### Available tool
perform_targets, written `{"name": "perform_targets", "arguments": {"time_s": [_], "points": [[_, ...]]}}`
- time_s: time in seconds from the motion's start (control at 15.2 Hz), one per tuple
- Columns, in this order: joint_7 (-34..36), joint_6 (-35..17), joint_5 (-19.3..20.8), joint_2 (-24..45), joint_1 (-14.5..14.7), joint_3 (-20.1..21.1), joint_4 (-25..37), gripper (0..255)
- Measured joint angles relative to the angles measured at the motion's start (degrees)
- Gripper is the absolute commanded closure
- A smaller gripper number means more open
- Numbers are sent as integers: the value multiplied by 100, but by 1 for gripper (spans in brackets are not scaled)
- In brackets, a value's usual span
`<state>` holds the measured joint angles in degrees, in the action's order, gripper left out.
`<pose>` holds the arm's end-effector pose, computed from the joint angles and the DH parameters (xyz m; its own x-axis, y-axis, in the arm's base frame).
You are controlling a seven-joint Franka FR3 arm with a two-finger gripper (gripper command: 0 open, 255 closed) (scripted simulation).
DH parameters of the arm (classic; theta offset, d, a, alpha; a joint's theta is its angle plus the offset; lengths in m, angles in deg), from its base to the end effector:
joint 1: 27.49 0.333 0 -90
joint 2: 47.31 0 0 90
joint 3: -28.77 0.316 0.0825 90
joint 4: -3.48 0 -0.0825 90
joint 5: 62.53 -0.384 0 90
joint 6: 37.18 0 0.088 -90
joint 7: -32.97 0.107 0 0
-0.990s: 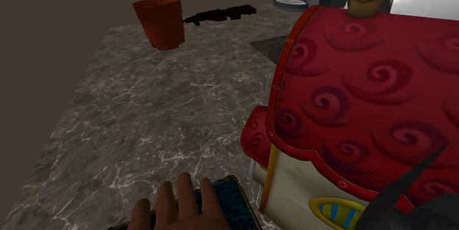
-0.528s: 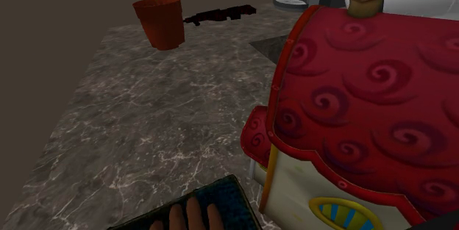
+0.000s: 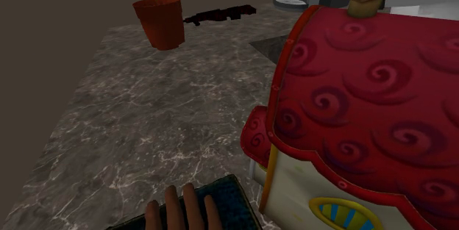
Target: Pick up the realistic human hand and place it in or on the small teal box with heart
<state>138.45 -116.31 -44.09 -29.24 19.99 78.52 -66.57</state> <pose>0.0530 0.6048 0.6373 0.9731 -0.2117 0.0909 -0.2151 -0.9761 0.0295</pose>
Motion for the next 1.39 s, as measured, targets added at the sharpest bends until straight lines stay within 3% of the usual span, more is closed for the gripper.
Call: {"name": "perform_targets", "arguments": {"time_s": [0.26, 0.33, 0.73, 1.06, 1.39], "points": [[-3, -24, -12, -14, -20, -1, -39, 255], [-3, -24, -12, -14, -20, -1, -40, 0], [-3, -26, -12, -15, -21, -1, -40, 0], [72, 988, 538, 634, 794, -104, 1537, 0], [55, 1164, 601, 697, 895, -127, 1769, 0]]}}
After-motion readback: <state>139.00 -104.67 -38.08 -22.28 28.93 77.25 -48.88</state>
